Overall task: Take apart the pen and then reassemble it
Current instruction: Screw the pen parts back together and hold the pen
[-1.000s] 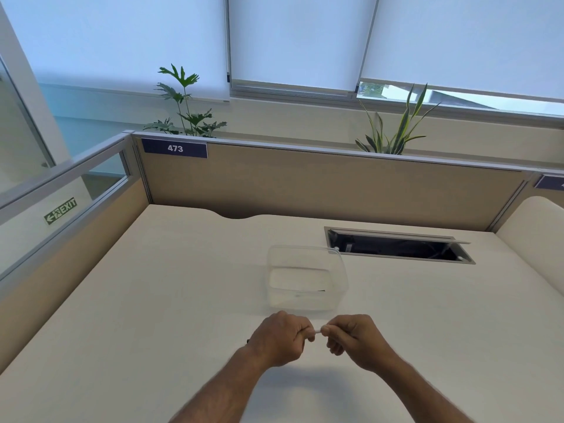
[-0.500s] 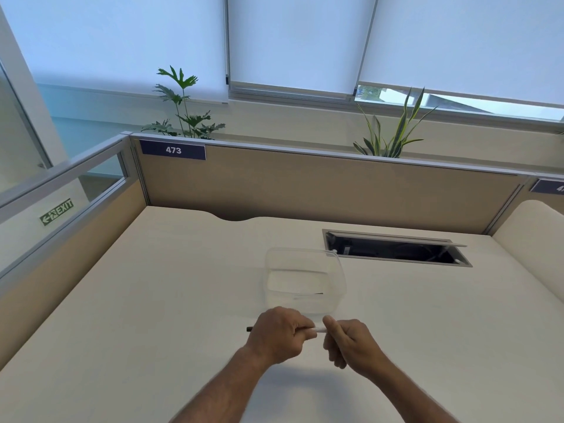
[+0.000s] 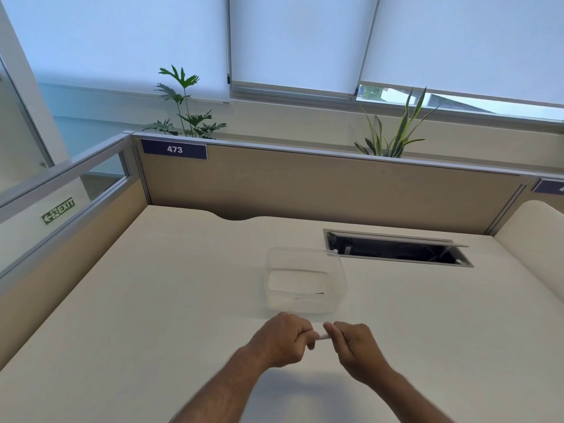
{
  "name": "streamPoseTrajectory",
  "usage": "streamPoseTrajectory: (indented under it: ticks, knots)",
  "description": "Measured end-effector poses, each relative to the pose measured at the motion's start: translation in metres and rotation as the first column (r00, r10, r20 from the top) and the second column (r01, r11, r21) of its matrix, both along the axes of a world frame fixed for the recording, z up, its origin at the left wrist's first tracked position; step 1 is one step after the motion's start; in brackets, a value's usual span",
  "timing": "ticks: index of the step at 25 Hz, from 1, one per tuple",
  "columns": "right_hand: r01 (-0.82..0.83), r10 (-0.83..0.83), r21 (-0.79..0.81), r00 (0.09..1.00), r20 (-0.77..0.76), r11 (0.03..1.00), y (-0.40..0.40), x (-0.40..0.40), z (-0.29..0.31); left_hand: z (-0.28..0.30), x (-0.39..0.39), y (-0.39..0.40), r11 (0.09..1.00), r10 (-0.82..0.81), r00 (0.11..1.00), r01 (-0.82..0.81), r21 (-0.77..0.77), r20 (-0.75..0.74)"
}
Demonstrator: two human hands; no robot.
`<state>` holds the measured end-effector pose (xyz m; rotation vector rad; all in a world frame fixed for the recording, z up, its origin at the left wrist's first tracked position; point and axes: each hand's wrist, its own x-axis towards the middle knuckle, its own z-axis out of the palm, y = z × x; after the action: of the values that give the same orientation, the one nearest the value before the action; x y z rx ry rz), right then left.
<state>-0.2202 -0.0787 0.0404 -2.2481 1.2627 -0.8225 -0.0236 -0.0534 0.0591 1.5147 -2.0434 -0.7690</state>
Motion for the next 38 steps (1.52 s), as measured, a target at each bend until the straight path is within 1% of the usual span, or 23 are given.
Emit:
streamPoseTrajectory:
  ticks: [2, 4, 6, 8, 9, 11, 13, 15, 16, 18, 19, 22, 24, 26, 27, 29, 30, 31, 32, 33, 35, 36, 38]
  knots:
    - [0.064, -0.067, 0.087, 0.997, 0.038, 0.994, 0.0, 0.005, 0.002, -0.001, 0.0, -0.001, 0.997, 0.018, 1.0, -0.017, -0.08, 0.006]
    - [0.111, -0.138, 0.263, 0.987, 0.088, 0.958, -0.001, 0.009, 0.006, -0.001, 0.0, -0.002, 0.983, 0.058, 0.998, -0.059, -0.173, -0.013]
    - [0.091, -0.186, 0.474, 0.97, 0.158, 0.876, 0.0, 0.011, 0.01, 0.0, 0.0, -0.003, 0.966, 0.102, 0.994, -0.107, -0.235, -0.032]
    - [0.047, -0.19, 0.558, 0.961, 0.202, 0.828, 0.003, 0.011, 0.013, -0.001, 0.0, -0.003, 0.961, 0.112, 0.994, -0.109, -0.254, -0.001]
    - [0.042, -0.179, 0.536, 0.962, 0.206, 0.843, 0.004, 0.011, 0.014, -0.003, -0.001, -0.002, 0.964, 0.103, 0.994, -0.092, -0.251, 0.032]
    - [0.071, -0.143, 0.375, 0.976, 0.167, 0.924, 0.005, 0.009, 0.012, -0.002, -0.002, 0.0, 0.973, 0.081, 0.994, -0.063, -0.221, 0.071]
    - [0.075, -0.086, 0.176, 0.995, 0.059, 0.981, 0.005, 0.004, 0.007, 0.0, -0.002, 0.001, 0.987, 0.065, 0.997, -0.057, -0.15, 0.05]
    - [0.035, -0.032, 0.029, 0.996, -0.083, 0.999, 0.004, -0.001, 0.005, 0.003, -0.001, 0.002, 0.998, 0.021, 0.999, -0.019, -0.056, 0.034]
    - [0.013, -0.016, -0.023, 0.994, -0.106, 1.0, 0.002, -0.003, 0.003, 0.004, -0.002, 0.003, 1.0, -0.003, 0.999, 0.003, -0.008, 0.032]
    - [-0.013, 0.006, -0.077, 0.995, -0.095, 0.997, 0.0, -0.005, -0.001, 0.007, -0.003, 0.005, 0.998, -0.025, 1.0, 0.025, 0.051, 0.012]
    - [-0.011, 0.004, -0.083, 0.996, -0.084, 0.996, -0.001, -0.005, -0.002, 0.006, -0.004, 0.006, 0.999, -0.026, 1.0, 0.026, 0.046, 0.01]
    - [0.05, -0.053, -0.057, 0.998, -0.043, 0.997, 0.001, 0.001, -0.004, 0.004, -0.003, 0.004, 0.999, -0.02, 0.999, 0.022, -0.046, 0.042]
    - [0.11, -0.109, 0.035, 0.994, -0.03, 0.993, 0.0, 0.004, -0.003, 0.002, -0.002, 0.001, 0.994, 0.016, 0.999, -0.011, -0.11, 0.042]
    - [0.158, -0.158, 0.232, 0.987, -0.02, 0.96, 0.001, 0.008, 0.004, 0.0, -0.001, -0.001, 0.98, 0.067, 0.996, -0.053, -0.19, 0.065]
    - [0.171, -0.18, 0.347, 0.984, -0.005, 0.922, 0.001, 0.009, 0.006, 0.0, -0.001, -0.002, 0.971, 0.087, 0.993, -0.067, -0.23, 0.077]
    - [0.14, -0.222, 0.569, 0.972, 0.078, 0.81, 0.001, 0.01, 0.012, 0.0, -0.001, -0.003, 0.955, 0.107, 0.99, -0.077, -0.287, 0.089]
    - [0.113, -0.235, 0.623, 0.965, 0.117, 0.774, 0.003, 0.011, 0.014, 0.001, -0.001, -0.004, 0.952, 0.111, 0.989, -0.078, -0.294, 0.096]
    - [0.095, -0.241, 0.636, 0.959, 0.147, 0.765, 0.004, 0.011, 0.017, 0.002, -0.001, -0.004, 0.955, 0.113, 0.988, -0.079, -0.285, 0.105]
    - [0.095, -0.24, 0.604, 0.957, 0.164, 0.791, 0.005, 0.012, 0.018, 0.001, -0.001, -0.004, 0.962, 0.109, 0.987, -0.074, -0.263, 0.122]
    - [0.118, -0.224, 0.513, 0.963, 0.151, 0.851, 0.006, 0.012, 0.017, 0.002, -0.001, -0.004, 0.97, 0.097, 0.986, -0.062, -0.236, 0.138]
    - [0.156, -0.186, 0.267, 0.978, 0.091, 0.951, 0.007, 0.01, 0.013, 0.004, -0.002, -0.004, 0.983, 0.061, 0.988, -0.034, -0.182, 0.142]
    - [0.147, -0.162, 0.177, 0.984, 0.071, 0.973, 0.007, 0.008, 0.012, 0.006, -0.002, -0.003, 0.989, 0.039, 0.992, -0.02, -0.148, 0.123]
    - [0.107, -0.106, 0.023, 0.994, -0.039, 0.994, 0.005, 0.003, 0.008, 0.011, -0.002, -0.001, 0.997, -0.01, 0.997, 0.015, -0.071, 0.078]
